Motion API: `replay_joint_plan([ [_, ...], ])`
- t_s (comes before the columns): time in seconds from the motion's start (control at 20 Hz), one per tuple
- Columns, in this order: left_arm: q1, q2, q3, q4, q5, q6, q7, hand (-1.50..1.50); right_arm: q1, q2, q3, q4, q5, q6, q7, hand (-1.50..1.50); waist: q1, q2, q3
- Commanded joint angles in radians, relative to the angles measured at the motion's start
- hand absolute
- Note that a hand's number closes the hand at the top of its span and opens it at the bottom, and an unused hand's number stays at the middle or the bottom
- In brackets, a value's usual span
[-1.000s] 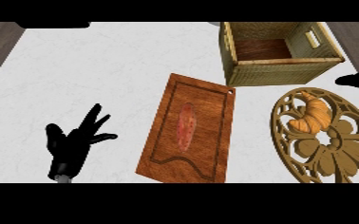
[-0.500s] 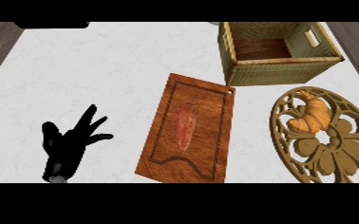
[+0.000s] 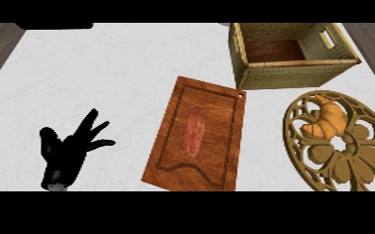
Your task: Pick the croissant from the placemat and place it in the basket
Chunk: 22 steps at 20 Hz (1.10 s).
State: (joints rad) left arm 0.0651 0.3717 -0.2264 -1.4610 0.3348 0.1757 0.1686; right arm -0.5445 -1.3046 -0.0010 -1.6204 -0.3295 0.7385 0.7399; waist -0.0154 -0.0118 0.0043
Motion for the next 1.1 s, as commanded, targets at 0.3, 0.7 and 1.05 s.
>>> replay_joint_plan([
  [0.3, 0.056, 0.028, 0.0, 0.051, -0.05, 0.019, 0.059, 0.0, 0.098, 0.123, -0.026, -0.081, 0.047, -0.084, 0.032, -1.5, 0.009, 0.009, -0.004],
  [0.7, 0.002, -0.015, 0.0, 0.139, -0.067, 0.006, 0.018, 0.0, 0.169, 0.275, 0.052, -0.053, 0.275, -0.171, -0.072, -1.5, 0.02, 0.017, -0.004],
  [1.05, 0.054, 0.009, 0.021, 0.075, -0.041, -0.021, 0.049, 0.0, 0.235, 0.324, 0.085, -0.037, 0.38, -0.183, -0.097, -1.5, 0.026, 0.014, -0.004],
])
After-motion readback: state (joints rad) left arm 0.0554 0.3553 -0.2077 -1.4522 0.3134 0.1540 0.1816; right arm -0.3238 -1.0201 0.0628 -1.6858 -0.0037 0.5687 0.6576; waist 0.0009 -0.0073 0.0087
